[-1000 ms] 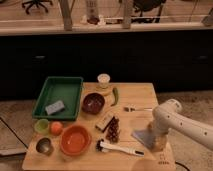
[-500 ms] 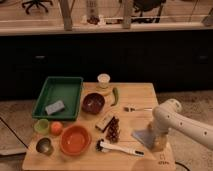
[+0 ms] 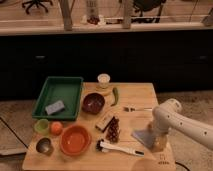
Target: Place towel in red bowl
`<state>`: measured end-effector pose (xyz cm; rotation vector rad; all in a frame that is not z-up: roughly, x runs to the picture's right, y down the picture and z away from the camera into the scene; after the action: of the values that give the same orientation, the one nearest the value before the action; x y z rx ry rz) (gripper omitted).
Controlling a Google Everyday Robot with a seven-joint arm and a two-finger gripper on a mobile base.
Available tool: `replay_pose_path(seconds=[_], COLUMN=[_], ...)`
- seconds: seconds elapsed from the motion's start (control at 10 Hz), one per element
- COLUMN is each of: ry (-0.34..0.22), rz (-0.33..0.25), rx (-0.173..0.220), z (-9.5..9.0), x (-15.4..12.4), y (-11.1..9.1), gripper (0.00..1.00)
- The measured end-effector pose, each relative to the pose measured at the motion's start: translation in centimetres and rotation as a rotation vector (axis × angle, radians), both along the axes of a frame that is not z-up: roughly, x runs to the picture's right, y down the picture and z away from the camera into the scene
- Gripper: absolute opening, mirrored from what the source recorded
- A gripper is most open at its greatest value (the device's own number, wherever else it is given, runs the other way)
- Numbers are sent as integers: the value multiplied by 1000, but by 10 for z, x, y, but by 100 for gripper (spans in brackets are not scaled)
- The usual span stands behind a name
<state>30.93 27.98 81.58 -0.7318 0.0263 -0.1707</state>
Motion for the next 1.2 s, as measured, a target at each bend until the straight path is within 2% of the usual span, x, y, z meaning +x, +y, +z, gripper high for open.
replay_pose_path(seconds=[0.6,0.7,0.9,1.1,1.2], ry=[-117,-127,-143,-148,-151], rz=[-37,-41,-54,-62,-66], rx=[10,13,13,14,17], z=[-15,-16,-17,-18,-18], x=[-19,-22,-26,-27,-30], y=[8,9,10,9,6], gripper=[78,73,51,37,21])
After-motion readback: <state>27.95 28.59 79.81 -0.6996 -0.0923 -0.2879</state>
